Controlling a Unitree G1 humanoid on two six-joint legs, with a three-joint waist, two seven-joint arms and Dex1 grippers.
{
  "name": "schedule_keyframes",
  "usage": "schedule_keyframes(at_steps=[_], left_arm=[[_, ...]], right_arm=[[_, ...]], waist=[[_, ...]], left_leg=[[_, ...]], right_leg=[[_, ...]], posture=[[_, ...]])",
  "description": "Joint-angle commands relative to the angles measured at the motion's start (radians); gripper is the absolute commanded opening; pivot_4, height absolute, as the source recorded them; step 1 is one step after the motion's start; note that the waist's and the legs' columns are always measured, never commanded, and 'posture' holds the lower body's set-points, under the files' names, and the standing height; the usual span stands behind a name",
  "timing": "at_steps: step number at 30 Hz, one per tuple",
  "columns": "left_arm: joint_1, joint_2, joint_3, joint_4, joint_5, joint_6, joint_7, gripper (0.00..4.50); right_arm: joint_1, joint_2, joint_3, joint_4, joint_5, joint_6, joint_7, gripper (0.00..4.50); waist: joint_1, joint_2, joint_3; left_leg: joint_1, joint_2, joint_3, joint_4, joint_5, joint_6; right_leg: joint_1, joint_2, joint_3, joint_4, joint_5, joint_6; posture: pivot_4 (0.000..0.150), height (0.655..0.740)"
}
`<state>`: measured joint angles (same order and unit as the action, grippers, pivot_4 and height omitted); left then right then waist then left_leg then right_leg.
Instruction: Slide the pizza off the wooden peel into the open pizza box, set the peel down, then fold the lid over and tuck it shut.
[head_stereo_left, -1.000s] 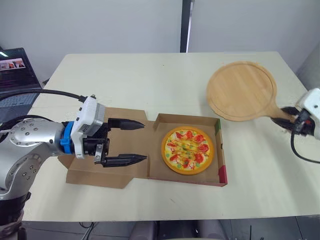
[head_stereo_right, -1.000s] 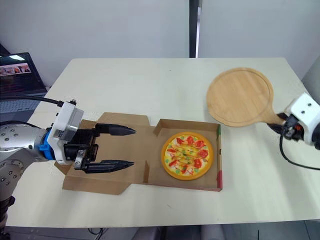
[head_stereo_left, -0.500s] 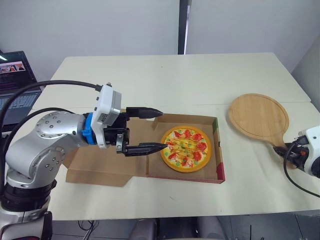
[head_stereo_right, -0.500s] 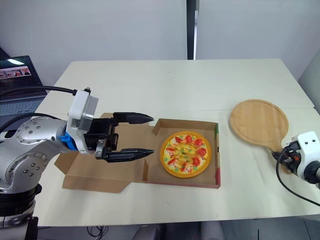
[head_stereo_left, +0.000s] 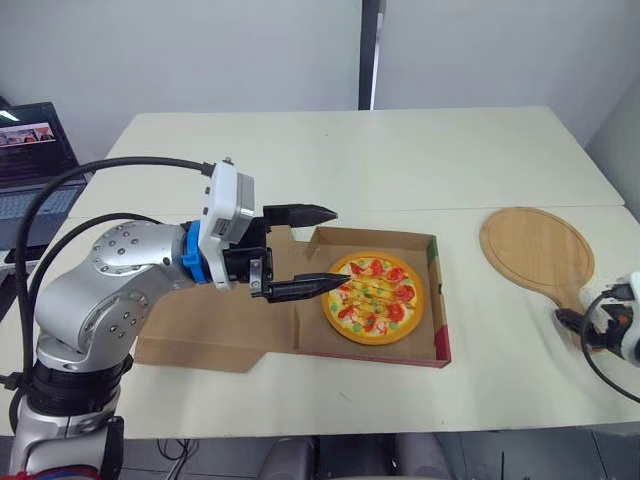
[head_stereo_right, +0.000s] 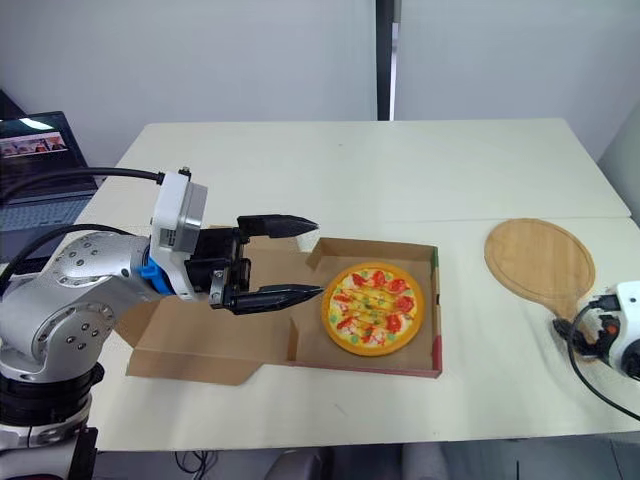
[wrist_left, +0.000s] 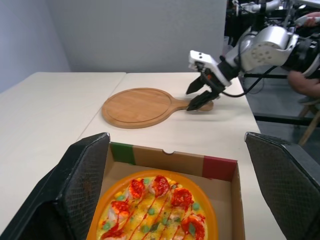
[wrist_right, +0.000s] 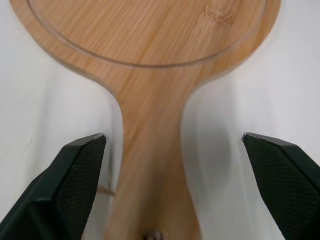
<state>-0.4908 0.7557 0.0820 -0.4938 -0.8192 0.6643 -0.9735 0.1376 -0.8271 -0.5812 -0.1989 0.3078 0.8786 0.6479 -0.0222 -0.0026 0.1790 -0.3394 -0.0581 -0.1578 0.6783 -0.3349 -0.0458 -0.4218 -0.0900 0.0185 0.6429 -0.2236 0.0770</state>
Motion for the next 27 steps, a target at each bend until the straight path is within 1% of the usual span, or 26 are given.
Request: schedule_keyframes(at_steps=[1, 3, 6, 7, 10, 13, 14, 16, 17, 20, 21, 25, 27], left_arm=[[0.025, 0.010, 0.059, -0.010, 0.008, -0.022, 0.029, 4.50], [0.065, 0.014, 0.098, -0.010, 0.013, -0.024, 0.054, 4.50], [0.159, 0.013, 0.173, -0.023, 0.020, -0.033, 0.104, 4.50], [0.206, 0.008, 0.207, -0.028, 0.031, -0.040, 0.129, 4.50], [0.346, -0.020, 0.323, -0.057, -0.014, -0.014, 0.202, 4.50], [0.494, -0.065, 0.434, -0.089, -0.035, -0.011, 0.278, 4.50], [0.540, -0.086, 0.473, -0.095, -0.061, -0.005, 0.302, 4.50], [0.627, -0.132, 0.554, -0.112, -0.153, 0.029, 0.373, 4.50], [0.678, -0.156, 0.597, -0.119, -0.220, 0.043, 0.395, 4.50], [0.829, -0.237, 0.696, -0.138, -0.377, 0.055, 0.481, 4.50], [0.872, -0.260, 0.714, -0.144, -0.421, 0.055, 0.513, 4.50], [1.046, -0.376, 0.754, -0.143, -0.688, 0.027, 0.707, 4.50], [1.129, -0.414, 0.755, -0.141, -0.788, 0.016, 0.772, 4.50]], right_arm=[[0.008, -0.060, -0.057, -0.147, 0.052, -0.072, 0.093, 4.48], [-0.021, -0.077, -0.020, -0.204, 0.076, -0.116, 0.128, 4.48], [-0.124, -0.090, 0.115, -0.238, 0.087, -0.199, 0.174, 4.48], [-0.181, -0.086, 0.174, -0.239, 0.083, -0.239, 0.190, 4.48], [-0.349, -0.067, 0.316, -0.207, 0.077, -0.349, 0.252, 4.48], [-0.501, -0.064, 0.442, -0.166, 0.114, -0.341, 0.354, 4.48], [-0.548, -0.061, 0.483, -0.153, 0.118, -0.341, 0.385, 4.48], [-0.633, -0.047, 0.559, -0.130, 0.123, -0.335, 0.436, 4.48], [-0.673, -0.033, 0.593, -0.120, 0.128, -0.330, 0.455, 4.48], [-0.757, 0.012, 0.666, -0.105, 0.141, -0.318, 0.494, 4.48], [-0.773, 0.023, 0.682, -0.102, 0.141, -0.317, 0.504, 4.48], [-0.824, 0.060, 0.730, -0.099, 0.159, -0.304, 0.541, 4.48], [-0.841, 0.072, 0.743, -0.096, 0.164, -0.301, 0.553, 4.48]], waist=[[-0.002, 0.000, 0.000], [-0.012, 0.000, 0.000], [-0.019, -0.001, 0.000], [-0.020, -0.001, 0.000], [-0.020, -0.002, 0.001], [-0.009, -0.004, 0.002], [-0.006, -0.005, 0.003], [0.000, -0.007, 0.004], [0.002, -0.009, 0.004], [0.005, -0.011, 0.005], [0.006, -0.011, 0.005], [0.015, -0.012, 0.005], [0.018, -0.012, 0.005]], left_leg=[[0.000, 0.000, 0.000, 0.000, 0.000, 0.000], [0.003, 0.001, 0.002, 0.000, -0.001, 0.002], [0.009, 0.004, 0.007, -0.003, -0.002, 0.004], [0.009, 0.004, 0.007, -0.003, -0.002, 0.004], [0.009, 0.004, 0.008, -0.002, -0.002, 0.003], [0.009, 0.004, 0.009, -0.002, -0.001, 0.001], [0.008, 0.004, 0.008, -0.002, -0.001, 0.000], [0.008, 0.003, 0.008, -0.002, -0.001, 0.001], [0.008, 0.003, 0.007, -0.002, -0.001, 0.001], [0.007, 0.004, 0.006, -0.002, -0.002, 0.001], [0.007, 0.004, 0.006, -0.002, -0.003, 0.003], [0.007, 0.004, 0.005, -0.002, -0.003, 0.003], [0.007, 0.004, 0.005, -0.002, -0.003, 0.004]], right_leg=[[0.001, 0.000, 0.000, 0.000, 0.000, 0.000], [0.001, 0.001, 0.001, 0.000, 0.000, 0.000], [0.003, 0.003, 0.004, 0.001, -0.001, 0.000], [0.003, 0.003, 0.004, 0.000, -0.001, 0.000], [0.002, 0.003, 0.006, 0.001, -0.001, 0.000], [0.001, 0.003, 0.007, 0.000, 0.000, 0.000], [0.002, 0.003, 0.007, 0.000, 0.000, 0.000], [0.002, 0.002, 0.006, -0.001, 0.000, 0.000], [0.002, 0.002, 0.006, -0.001, 0.000, 0.000], [0.002, 0.001, 0.004, -0.001, 0.000, -0.001], [0.002, 0.001, 0.004, -0.001, 0.000, -0.001], [0.002, 0.001, 0.004, -0.002, -0.001, -0.001], [0.002, 0.000, 0.004, -0.002, -0.001, -0.001]], posture=[[0.150, 0.7400], [0.150, 0.7400], [0.150, 0.7400], [0.150, 0.7400], [0.150, 0.7400], [0.150, 0.7400], [0.150, 0.7400], [0.150, 0.7400], [0.150, 0.7400], [0.150, 0.7400], [0.150, 0.7400], [0.150, 0.7400], [0.150, 0.7400]])
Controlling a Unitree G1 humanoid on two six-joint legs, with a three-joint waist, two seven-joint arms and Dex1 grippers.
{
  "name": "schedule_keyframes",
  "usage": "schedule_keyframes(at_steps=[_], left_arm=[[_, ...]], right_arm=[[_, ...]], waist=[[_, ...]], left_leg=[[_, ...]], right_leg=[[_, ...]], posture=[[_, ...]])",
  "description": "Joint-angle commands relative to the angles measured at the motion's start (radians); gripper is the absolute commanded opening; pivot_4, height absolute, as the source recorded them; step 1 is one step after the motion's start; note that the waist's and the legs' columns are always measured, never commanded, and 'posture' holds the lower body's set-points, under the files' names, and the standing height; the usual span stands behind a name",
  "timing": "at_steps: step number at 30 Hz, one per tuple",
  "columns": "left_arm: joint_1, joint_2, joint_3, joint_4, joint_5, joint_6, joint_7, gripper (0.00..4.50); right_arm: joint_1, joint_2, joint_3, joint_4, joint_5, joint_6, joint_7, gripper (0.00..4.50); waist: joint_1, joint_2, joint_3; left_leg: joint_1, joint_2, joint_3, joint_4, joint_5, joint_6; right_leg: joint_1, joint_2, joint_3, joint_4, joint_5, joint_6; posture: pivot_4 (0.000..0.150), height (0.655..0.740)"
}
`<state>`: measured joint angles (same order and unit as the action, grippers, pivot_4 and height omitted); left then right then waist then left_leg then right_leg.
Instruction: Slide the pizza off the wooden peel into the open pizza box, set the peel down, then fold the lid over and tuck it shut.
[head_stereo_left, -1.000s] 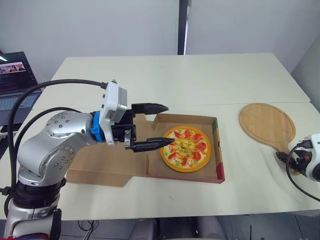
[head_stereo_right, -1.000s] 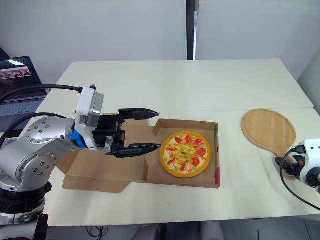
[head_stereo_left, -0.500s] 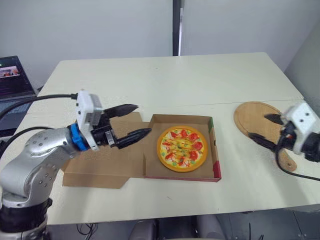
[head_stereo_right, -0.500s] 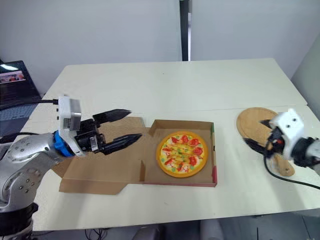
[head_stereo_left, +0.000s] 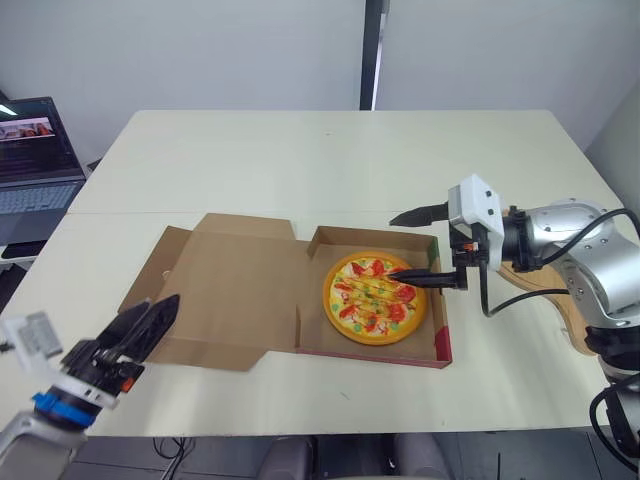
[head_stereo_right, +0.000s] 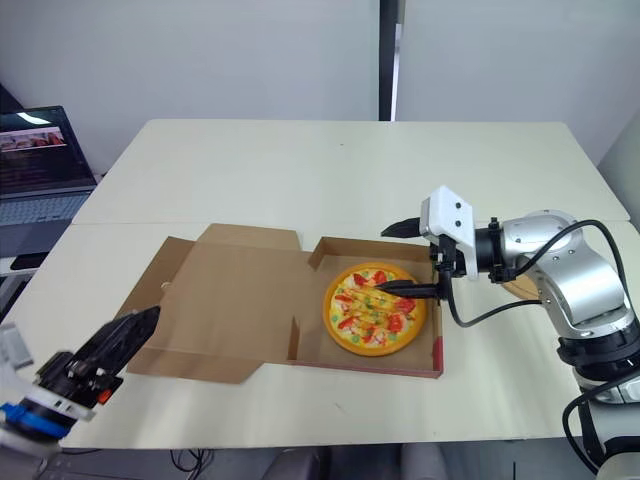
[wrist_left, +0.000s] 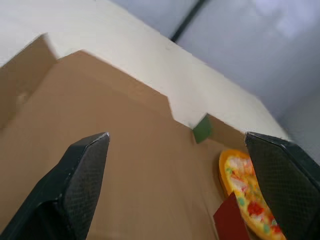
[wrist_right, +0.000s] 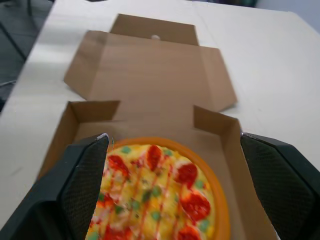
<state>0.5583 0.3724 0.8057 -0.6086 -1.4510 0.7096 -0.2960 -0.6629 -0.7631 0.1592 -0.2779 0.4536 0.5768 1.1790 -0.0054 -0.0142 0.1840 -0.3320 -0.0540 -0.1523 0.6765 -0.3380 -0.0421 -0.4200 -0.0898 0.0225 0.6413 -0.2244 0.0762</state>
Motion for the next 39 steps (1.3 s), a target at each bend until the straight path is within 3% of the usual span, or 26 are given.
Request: schedule_keyframes(at_steps=[1, 5, 17, 32, 39], left_arm=[[0.114, -0.048, 0.028, -0.029, -0.194, -0.037, 0.118, 4.50], [0.190, -0.108, -0.002, -0.006, -0.311, -0.083, 0.214, 4.50], [0.103, -0.179, -0.196, 0.081, -0.259, -0.163, 0.370, 4.50], [-0.047, -0.169, -0.245, 0.112, -0.244, -0.238, 0.440, 4.50], [-0.065, -0.184, -0.262, 0.118, -0.218, -0.249, 0.446, 2.26]], right_arm=[[-0.046, 0.011, 0.009, -0.012, 0.017, -0.001, 0.028, 4.48], [-0.054, 0.015, 0.019, 0.010, 0.001, -0.022, 0.047, 4.48], [-0.063, 0.011, 0.025, 0.039, -0.028, -0.049, 0.072, 4.48], [-0.072, 0.010, 0.025, 0.028, -0.033, -0.030, 0.089, 4.48], [-0.079, 0.009, 0.022, 0.018, -0.025, -0.016, 0.088, 4.50]], waist=[[0.002, 0.000, 0.000], [0.007, -0.001, 0.000], [0.006, -0.001, 0.000], [0.006, -0.001, 0.000], [0.006, -0.001, 0.000]], left_leg=[[0.000, 0.000, 0.000, 0.000, 0.000, 0.000], [0.000, 0.000, 0.000, 0.000, 0.000, 0.000], [0.000, 0.000, 0.001, 0.000, 0.000, 0.000], [0.000, 0.000, 0.001, 0.000, 0.000, 0.000], [0.000, 0.000, 0.001, 0.000, 0.000, 0.000]], right_leg=[[0.000, 0.000, 0.000, 0.000, 0.000, 0.000], [0.000, 0.000, -0.001, 0.000, -0.001, -0.001], [0.000, 0.001, -0.002, 0.000, -0.002, -0.002], [0.000, 0.001, -0.002, 0.000, -0.002, -0.002], [0.000, 0.001, -0.002, 0.000, -0.002, -0.002]], posture=[[0.150, 0.7400], [0.150, 0.7400], [0.150, 0.7400], [0.150, 0.7400], [0.150, 0.7400]])
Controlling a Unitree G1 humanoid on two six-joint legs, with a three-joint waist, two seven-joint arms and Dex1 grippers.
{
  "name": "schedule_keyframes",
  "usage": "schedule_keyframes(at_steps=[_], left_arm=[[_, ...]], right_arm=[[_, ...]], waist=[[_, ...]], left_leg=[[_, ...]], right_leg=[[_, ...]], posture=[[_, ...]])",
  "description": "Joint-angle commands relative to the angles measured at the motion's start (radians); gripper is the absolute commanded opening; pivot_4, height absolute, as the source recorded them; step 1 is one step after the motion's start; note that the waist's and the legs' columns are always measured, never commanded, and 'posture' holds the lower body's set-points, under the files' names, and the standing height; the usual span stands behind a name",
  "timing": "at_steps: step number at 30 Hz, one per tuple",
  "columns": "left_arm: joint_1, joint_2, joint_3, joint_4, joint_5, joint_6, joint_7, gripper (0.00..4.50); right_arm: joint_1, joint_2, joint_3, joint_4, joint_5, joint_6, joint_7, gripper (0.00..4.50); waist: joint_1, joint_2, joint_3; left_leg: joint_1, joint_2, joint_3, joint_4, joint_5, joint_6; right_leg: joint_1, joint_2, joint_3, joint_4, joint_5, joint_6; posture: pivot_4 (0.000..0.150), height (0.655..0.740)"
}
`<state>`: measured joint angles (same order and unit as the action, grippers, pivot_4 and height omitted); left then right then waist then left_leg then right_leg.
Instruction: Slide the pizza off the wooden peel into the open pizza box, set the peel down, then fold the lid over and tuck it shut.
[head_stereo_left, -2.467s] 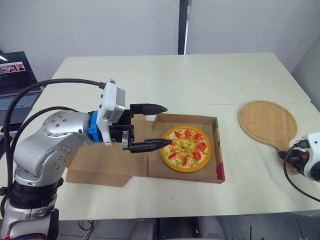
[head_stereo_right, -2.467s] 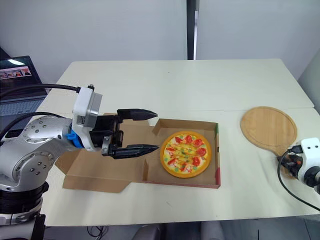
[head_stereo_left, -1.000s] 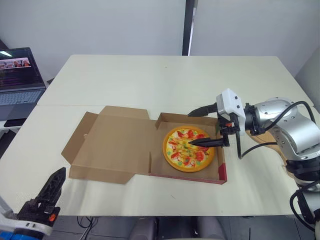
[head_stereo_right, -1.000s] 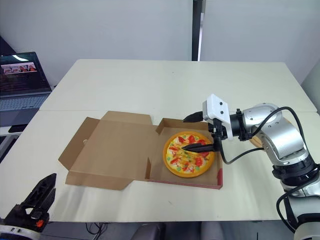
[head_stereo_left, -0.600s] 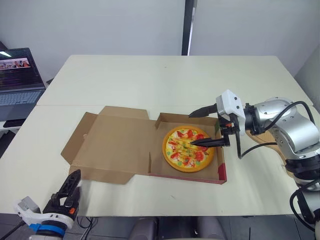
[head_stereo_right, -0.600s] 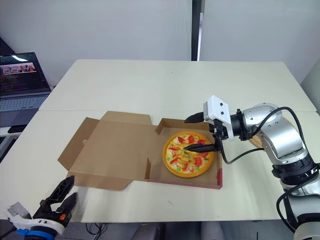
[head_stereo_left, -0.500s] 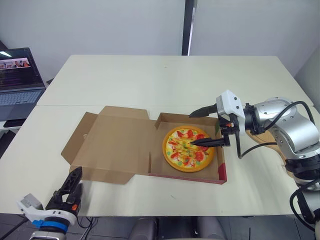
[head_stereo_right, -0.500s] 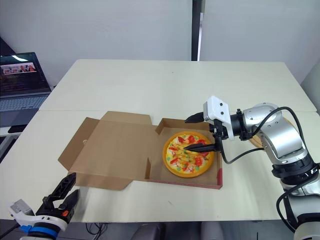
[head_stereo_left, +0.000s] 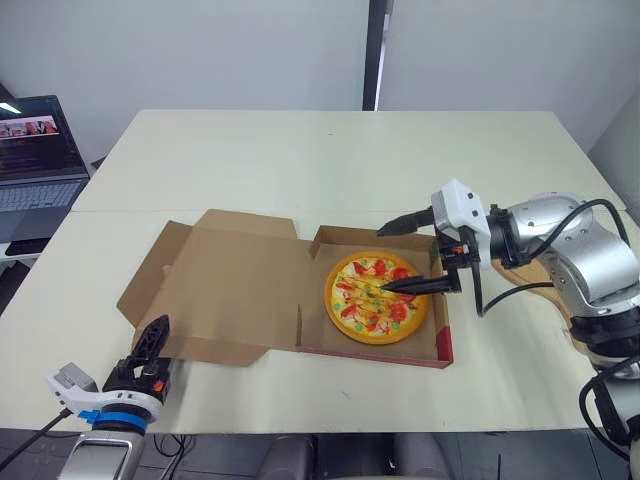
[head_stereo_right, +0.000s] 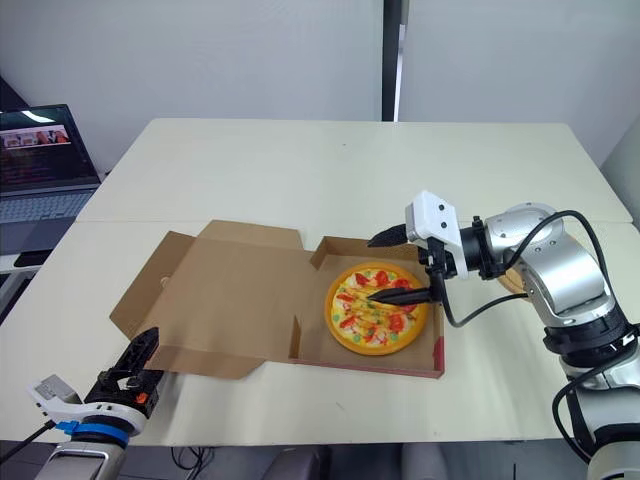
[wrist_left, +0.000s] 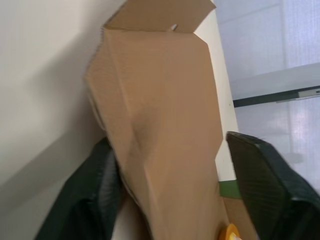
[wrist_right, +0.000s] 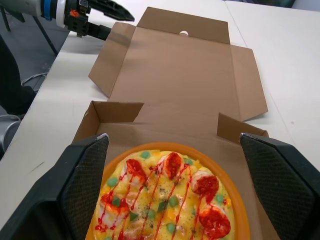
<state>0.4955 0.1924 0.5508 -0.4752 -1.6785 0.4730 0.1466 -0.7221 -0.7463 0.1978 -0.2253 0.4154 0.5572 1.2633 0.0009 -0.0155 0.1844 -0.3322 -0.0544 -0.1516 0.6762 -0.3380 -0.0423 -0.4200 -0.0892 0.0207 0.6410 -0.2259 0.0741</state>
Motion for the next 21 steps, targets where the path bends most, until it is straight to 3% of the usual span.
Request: schedule_keyframes(at_steps=[1, 7, 21], left_arm=[[-0.003, -0.004, -0.009, -0.015, 0.012, -0.013, 0.003, 1.96], [0.007, -0.002, -0.014, -0.018, 0.022, -0.014, -0.005, 0.04], [0.019, 0.008, 0.004, -0.028, 0.074, -0.019, -0.070, 0.04]], right_arm=[[-0.020, -0.008, -0.017, -0.036, 0.014, 0.005, 0.004, 4.50], [-0.019, -0.009, -0.020, -0.041, 0.015, 0.014, -0.001, 4.50], [-0.021, 0.015, -0.018, -0.029, -0.018, -0.012, -0.055, 4.50]], waist=[[0.000, 0.000, 0.000], [0.000, 0.000, 0.000], [0.000, -0.001, 0.000]], left_leg=[[0.000, 0.000, 0.000, 0.000, 0.000, 0.000], [0.000, 0.000, 0.000, 0.000, 0.000, 0.000], [-0.001, 0.000, 0.000, -0.001, 0.000, 0.000]], right_leg=[[0.000, 0.000, 0.000, 0.000, 0.000, 0.000], [0.000, 0.000, 0.000, 0.000, 0.000, 0.000], [0.000, 0.000, -0.001, -0.001, 0.000, 0.000]], posture=[[0.150, 0.7400], [0.150, 0.7400], [0.150, 0.7400]])
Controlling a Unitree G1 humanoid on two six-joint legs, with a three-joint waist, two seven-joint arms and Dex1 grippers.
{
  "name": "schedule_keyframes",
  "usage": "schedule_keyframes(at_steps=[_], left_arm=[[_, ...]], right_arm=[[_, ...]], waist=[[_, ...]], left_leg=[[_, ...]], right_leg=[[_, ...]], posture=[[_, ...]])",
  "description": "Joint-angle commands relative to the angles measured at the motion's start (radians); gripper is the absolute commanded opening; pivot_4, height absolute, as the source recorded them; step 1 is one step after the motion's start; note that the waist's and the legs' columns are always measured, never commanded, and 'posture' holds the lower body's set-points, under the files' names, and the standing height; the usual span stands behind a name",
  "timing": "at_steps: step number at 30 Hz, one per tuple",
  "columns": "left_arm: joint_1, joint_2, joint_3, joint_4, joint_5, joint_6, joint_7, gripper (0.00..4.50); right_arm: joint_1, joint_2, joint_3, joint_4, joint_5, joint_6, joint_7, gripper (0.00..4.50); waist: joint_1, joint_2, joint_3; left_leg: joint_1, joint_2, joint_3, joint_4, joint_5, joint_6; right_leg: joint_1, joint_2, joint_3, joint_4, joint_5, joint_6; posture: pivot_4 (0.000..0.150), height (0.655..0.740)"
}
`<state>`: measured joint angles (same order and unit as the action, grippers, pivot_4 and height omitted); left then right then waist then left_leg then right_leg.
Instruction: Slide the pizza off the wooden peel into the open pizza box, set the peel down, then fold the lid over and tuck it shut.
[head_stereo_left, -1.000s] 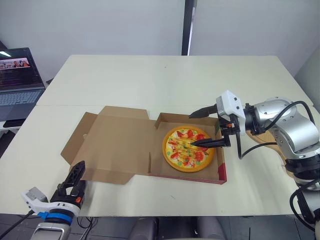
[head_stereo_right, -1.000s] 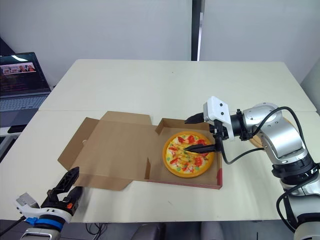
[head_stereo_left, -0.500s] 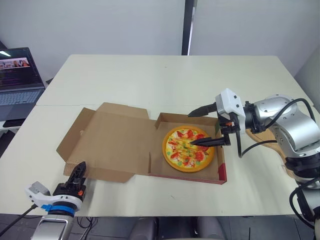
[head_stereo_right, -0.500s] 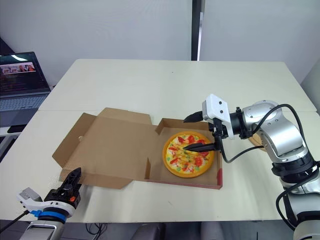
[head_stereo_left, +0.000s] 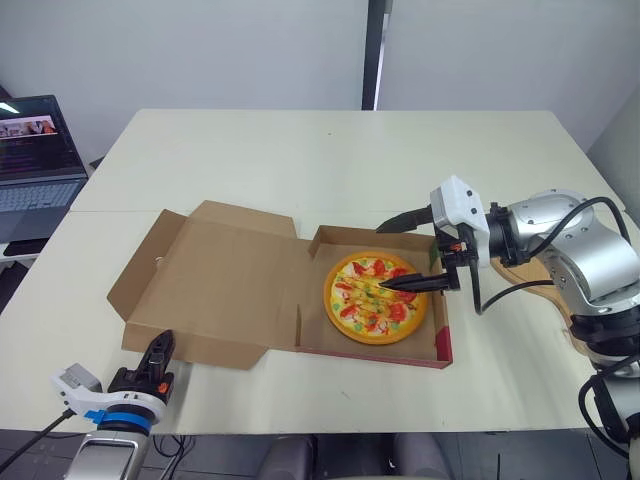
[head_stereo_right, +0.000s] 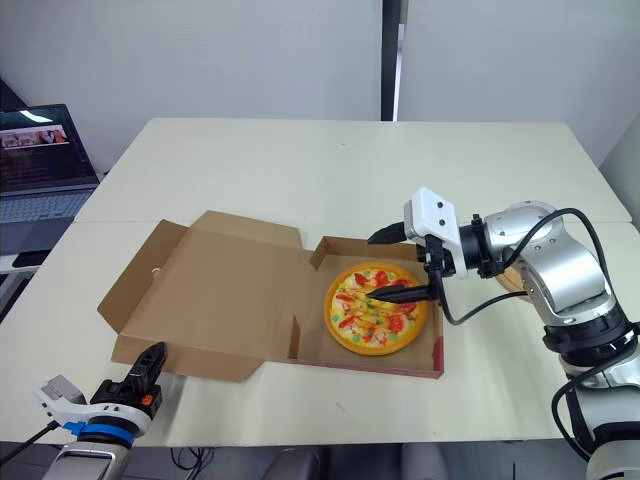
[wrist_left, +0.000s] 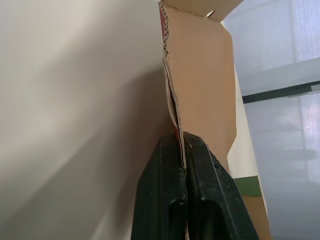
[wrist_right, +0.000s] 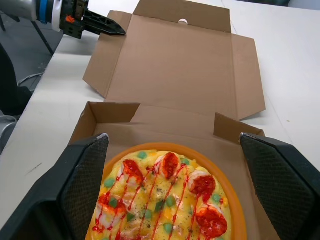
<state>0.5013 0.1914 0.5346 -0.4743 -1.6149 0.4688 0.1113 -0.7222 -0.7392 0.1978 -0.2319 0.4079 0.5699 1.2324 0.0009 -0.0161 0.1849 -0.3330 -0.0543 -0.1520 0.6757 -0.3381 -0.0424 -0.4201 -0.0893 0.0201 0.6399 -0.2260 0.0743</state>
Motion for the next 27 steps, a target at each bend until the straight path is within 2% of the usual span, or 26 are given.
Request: schedule_keyframes(at_steps=[1, 6, 8, 11, 15, 20, 27], left_arm=[[0.017, 0.014, 0.021, -0.031, 0.012, -0.011, -0.044, 0.04], [0.017, 0.052, 0.044, -0.036, 0.010, -0.009, -0.068, 0.04], [0.016, 0.082, 0.061, -0.033, 0.006, -0.005, -0.082, 0.00], [0.011, 0.129, 0.073, -0.026, 0.002, 0.009, -0.105, 0.00], [-0.036, 0.200, 0.085, -0.008, 0.005, 0.025, -0.123, 0.00], [-0.130, 0.285, 0.077, 0.029, 0.013, 0.060, -0.144, 0.00], [-0.285, 0.418, 0.068, 0.167, 0.065, 0.135, -0.235, 0.00]], right_arm=[[-0.021, 0.011, -0.019, -0.020, -0.015, -0.025, -0.036, 4.50], [-0.025, 0.007, -0.028, 0.036, -0.074, -0.027, -0.105, 4.50], [-0.033, -0.002, -0.035, 0.098, -0.110, -0.025, -0.141, 4.11], [-0.048, -0.011, -0.023, 0.190, -0.192, -0.057, -0.202, 3.24], [-0.091, 0.009, 0.019, 0.364, -0.338, -0.158, -0.306, 1.75], [-0.147, 0.053, 0.104, 0.591, -0.472, -0.293, -0.326, 0.03], [-0.196, 0.070, 0.168, 0.782, -0.556, -0.428, -0.231, 0.03]], waist=[[0.000, 0.000, 0.000], [0.000, 0.000, 0.000], [-0.001, -0.001, 0.001], [-0.001, -0.001, 0.001], [-0.003, -0.001, 0.001], [-0.004, 0.000, 0.001], [-0.005, 0.000, 0.001]], left_leg=[[0.000, 0.000, 0.000, 0.000, 0.000, 0.000], [-0.001, 0.000, -0.001, 0.000, 0.000, 0.000], [-0.001, 0.000, -0.001, 0.000, 0.000, 0.000], [-0.001, 0.000, -0.001, 0.000, 0.000, 0.000], [-0.002, 0.000, -0.001, -0.001, 0.001, -0.001], [-0.002, 0.000, -0.001, -0.002, 0.002, -0.004], [-0.001, 0.000, -0.002, -0.011, 0.004, -0.006]], right_leg=[[0.000, 0.000, 0.000, 0.000, 0.000, 0.000], [0.000, 0.000, -0.001, -0.001, 0.000, 0.000], [0.000, 0.000, -0.001, -0.001, 0.000, 0.000], [0.000, 0.000, -0.001, -0.001, 0.000, 0.000], [-0.002, 0.000, -0.001, -0.001, 0.000, 0.000], [-0.002, 0.000, -0.001, -0.002, 0.000, 0.000], [-0.002, 0.000, -0.002, -0.010, 0.001, -0.001]], posture=[[0.150, 0.7400], [0.150, 0.7400], [0.150, 0.7400], [0.150, 0.7400], [0.150, 0.7400], [0.150, 0.7400], [0.150, 0.7400]])
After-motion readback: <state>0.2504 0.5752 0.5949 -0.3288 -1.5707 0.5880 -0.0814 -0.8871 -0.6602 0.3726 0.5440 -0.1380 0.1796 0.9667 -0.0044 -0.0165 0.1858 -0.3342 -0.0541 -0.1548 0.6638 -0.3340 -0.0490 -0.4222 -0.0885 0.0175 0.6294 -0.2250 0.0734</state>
